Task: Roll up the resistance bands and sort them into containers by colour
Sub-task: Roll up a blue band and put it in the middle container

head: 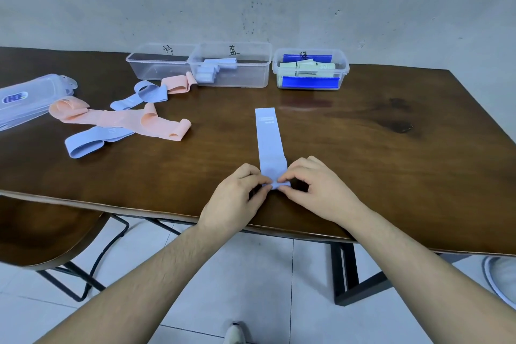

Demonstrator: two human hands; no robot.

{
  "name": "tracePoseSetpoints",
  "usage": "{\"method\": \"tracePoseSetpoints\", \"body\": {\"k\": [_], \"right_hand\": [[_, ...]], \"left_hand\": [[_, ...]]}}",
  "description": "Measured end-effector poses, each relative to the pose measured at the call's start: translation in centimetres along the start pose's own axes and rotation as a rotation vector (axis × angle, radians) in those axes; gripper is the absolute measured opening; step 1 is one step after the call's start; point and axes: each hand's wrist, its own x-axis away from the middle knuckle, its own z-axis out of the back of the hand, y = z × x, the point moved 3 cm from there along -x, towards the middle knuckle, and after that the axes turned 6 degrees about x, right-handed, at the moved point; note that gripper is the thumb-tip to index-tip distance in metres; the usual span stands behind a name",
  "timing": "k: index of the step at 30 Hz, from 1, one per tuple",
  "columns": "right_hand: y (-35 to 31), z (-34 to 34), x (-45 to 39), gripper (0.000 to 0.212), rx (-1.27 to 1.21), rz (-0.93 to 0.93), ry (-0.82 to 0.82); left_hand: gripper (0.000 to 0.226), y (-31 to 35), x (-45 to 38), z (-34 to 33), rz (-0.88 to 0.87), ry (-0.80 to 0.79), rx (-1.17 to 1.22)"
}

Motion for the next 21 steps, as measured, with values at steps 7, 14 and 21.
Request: {"method": "tracePoseSetpoints", "body": {"k": [7,14,21], "right_hand": [[-0.02,0.02,-0.11,0.017,0.017,-0.032,-0.012],[-0.14,0.21,0.13,0.017,-0.039,-0.033,-0.003],[-0.26,0.17,0.11,0.009,-0.011,-0.018,0.003]], "left_hand": [[0.017,-0.01,-0.03,0.1,-0.028,-0.012,0.005],[0.016,-0.32,-0.15,0.13,-0.024,-0.001,0.027],[0.014,-0.29,-0.12,0.13,-0.012,0.012,0.004]]}}
